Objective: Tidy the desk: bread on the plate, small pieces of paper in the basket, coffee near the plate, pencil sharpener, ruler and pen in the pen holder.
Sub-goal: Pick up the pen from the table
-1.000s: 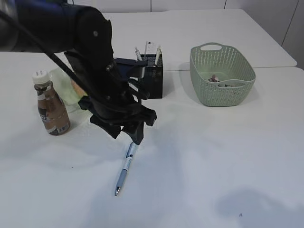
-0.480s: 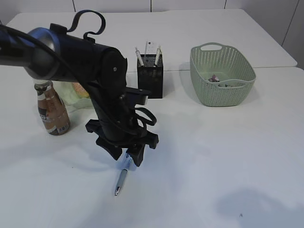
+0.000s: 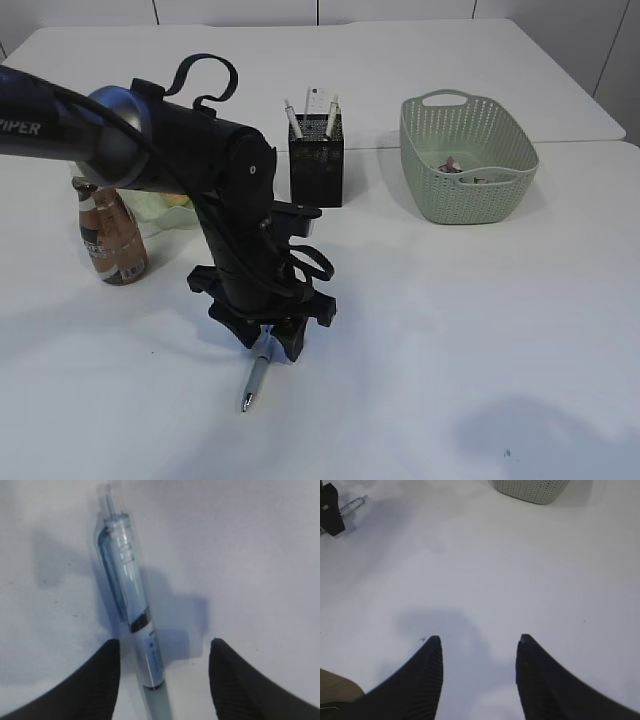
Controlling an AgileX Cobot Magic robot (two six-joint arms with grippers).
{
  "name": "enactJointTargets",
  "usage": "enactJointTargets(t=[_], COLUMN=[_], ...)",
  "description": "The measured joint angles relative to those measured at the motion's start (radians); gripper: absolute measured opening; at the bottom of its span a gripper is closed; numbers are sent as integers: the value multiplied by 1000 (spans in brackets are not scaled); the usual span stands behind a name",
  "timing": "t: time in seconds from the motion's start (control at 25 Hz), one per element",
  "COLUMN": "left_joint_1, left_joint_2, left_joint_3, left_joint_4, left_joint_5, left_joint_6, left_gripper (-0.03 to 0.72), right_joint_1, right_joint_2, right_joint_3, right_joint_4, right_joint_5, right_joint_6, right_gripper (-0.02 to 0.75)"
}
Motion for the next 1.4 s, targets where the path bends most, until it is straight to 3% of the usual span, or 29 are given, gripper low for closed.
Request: enactJointTargets(t=[0.24,0.92,1.4], left_joint_1=[0,27,27], left_joint_2=[6,16,16], left_joint_3=[0,0,0], left_joint_4=[4,22,1], left_joint_5=[-12,-20,-20], left_joint_6=[0,0,0], left_gripper=[390,284,276], right_joint_1=[0,0,0], right_joint_2=[0,0,0], right_joint_3=[0,0,0], right_joint_4=[0,-6,-6], right_joint_5=[0,0,0], right_joint_6=[0,1,1], right_gripper=[387,387,386])
